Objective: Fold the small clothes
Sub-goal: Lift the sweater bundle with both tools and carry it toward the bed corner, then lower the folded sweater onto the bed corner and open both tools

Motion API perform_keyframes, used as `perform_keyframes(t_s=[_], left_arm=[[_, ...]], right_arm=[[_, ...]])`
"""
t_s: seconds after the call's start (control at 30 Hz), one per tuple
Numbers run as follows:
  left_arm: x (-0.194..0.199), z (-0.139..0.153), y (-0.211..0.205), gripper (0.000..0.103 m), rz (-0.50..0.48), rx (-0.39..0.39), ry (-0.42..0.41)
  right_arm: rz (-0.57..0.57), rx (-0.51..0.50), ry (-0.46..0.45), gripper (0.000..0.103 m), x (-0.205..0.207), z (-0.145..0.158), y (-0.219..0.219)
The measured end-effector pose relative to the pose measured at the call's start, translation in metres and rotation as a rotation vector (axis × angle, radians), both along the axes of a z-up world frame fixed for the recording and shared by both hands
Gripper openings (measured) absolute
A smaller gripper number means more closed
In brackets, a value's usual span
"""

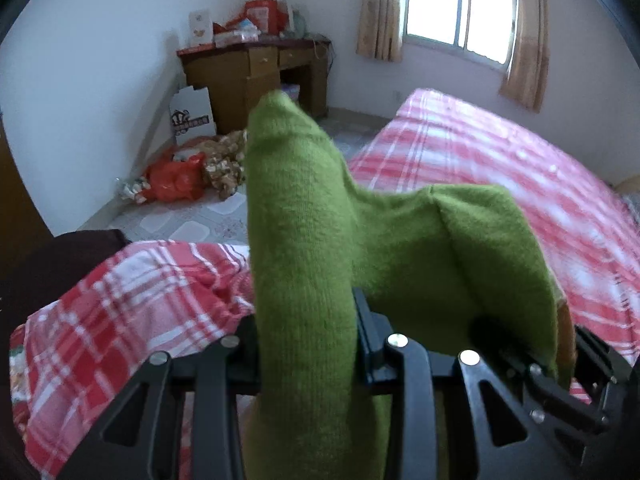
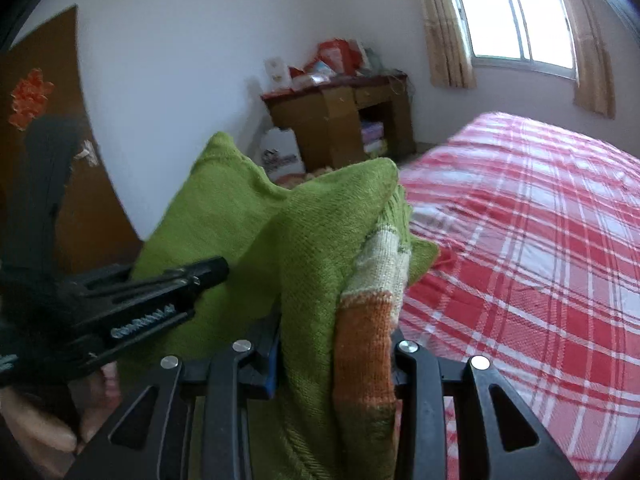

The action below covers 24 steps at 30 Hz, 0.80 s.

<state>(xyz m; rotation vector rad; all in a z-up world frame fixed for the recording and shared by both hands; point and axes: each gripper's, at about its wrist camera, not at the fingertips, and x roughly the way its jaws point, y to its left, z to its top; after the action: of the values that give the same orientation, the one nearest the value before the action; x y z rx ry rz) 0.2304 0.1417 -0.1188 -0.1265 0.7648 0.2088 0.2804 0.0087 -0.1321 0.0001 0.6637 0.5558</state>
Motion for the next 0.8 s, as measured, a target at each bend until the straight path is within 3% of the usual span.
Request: perform_keyframes(t_s=[0.07, 0.13, 0.2, 0.3, 0.37, 0.43, 0.53, 0.63, 0.7, 0.8], left_arm=[[0.012, -0.017, 0.001, 0.038, 0.017, 0.007, 0.043], [0.017, -0.026, 0.012, 0.048, 0.049, -0.047, 0.053], [0.019, -0.027, 0.022, 0.051, 0.061, -0.109, 0.057], [0.020, -0.028, 0.023, 0.058, 0.065, -0.101, 0.064], [0.019, -0.025, 0.020, 0.065, 0.077, -0.081, 0.068], [0.011, -0.017, 0.019, 0.068, 0.069, -0.060, 0.062], [-0.020, -0.001, 0.021, 0.068, 0.044, -0.046, 0.003], [-0.059, 0.006, 0.025, 0.076, 0.005, -0.141, -0.049], [-0.078, 0.003, 0.025, 0.076, -0.012, -0.197, -0.065], [-0.096, -0.007, 0.021, 0.076, -0.021, -0.237, -0.071]], right_arm=[[-0.014, -0.020, 0.039, 0.035, 0.017, -0.017, 0.001], [-0.013, 0.016, 0.088, 0.036, 0.030, -0.025, -0.005], [-0.018, 0.070, 0.159, 0.040, 0.042, -0.030, -0.015], [-0.024, 0.169, 0.269, 0.055, 0.057, -0.041, -0.031], [-0.009, 0.250, 0.315, 0.055, 0.061, -0.044, -0.044], [-0.020, 0.263, 0.306, 0.055, 0.051, -0.040, -0.055], [-0.096, 0.280, 0.222, 0.057, 0.021, -0.022, -0.079], [-0.058, 0.291, 0.167, 0.059, -0.011, -0.009, -0.094], [-0.026, 0.285, 0.181, 0.071, -0.023, -0.009, -0.093], [0.001, 0.252, 0.212, 0.074, -0.032, -0.021, -0.086]])
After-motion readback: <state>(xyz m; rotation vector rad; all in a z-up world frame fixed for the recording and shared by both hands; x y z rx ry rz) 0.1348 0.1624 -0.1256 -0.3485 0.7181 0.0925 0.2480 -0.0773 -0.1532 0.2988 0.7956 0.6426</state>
